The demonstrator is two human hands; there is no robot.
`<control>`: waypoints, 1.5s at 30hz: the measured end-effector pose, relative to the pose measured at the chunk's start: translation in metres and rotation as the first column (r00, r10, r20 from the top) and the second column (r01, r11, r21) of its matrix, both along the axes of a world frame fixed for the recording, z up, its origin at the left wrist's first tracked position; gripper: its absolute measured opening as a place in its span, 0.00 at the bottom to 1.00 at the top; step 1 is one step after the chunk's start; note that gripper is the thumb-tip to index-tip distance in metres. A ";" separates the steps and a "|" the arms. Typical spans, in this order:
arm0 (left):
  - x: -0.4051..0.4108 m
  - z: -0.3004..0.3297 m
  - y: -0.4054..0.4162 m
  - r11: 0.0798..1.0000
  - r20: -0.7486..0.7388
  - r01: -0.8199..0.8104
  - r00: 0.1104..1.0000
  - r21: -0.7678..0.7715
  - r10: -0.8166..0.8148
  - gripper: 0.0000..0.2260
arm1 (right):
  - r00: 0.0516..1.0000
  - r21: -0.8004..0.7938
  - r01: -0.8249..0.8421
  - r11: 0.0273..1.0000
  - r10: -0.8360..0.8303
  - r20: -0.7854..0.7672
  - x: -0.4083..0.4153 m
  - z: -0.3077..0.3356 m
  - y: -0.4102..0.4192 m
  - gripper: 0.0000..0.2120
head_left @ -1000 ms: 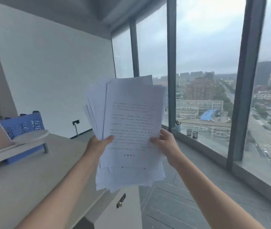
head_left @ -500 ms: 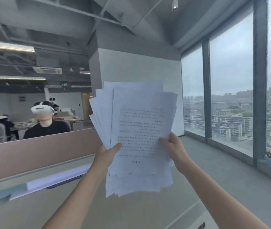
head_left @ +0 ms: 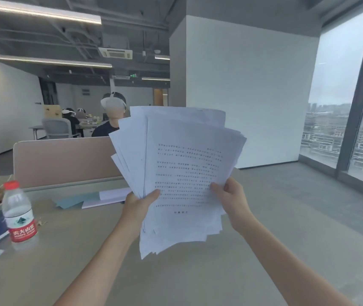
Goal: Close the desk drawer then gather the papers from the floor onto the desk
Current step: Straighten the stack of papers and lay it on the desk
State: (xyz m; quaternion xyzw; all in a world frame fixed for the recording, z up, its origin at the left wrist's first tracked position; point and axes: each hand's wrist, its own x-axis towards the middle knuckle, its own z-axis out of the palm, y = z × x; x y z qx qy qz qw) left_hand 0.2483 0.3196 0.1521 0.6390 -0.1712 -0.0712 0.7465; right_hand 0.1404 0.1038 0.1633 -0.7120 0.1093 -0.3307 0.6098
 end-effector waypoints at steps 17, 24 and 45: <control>0.038 -0.023 -0.022 0.998 -0.014 -0.050 0.999 0.033 0.051 0.10 | 0.992 0.146 -0.124 0.982 0.128 -0.019 0.061 -0.032 -0.031 0.10; 0.037 -0.011 -0.028 0.999 -0.015 -0.029 0.999 0.017 0.030 0.12 | 0.979 0.116 -0.204 0.972 0.202 0.030 0.057 -0.016 -0.031 0.14; 0.030 -0.033 -0.019 0.997 0.013 0.074 0.997 0.017 -0.074 0.14 | 0.989 -0.308 -0.133 0.942 0.144 0.016 0.068 0.009 -0.038 0.35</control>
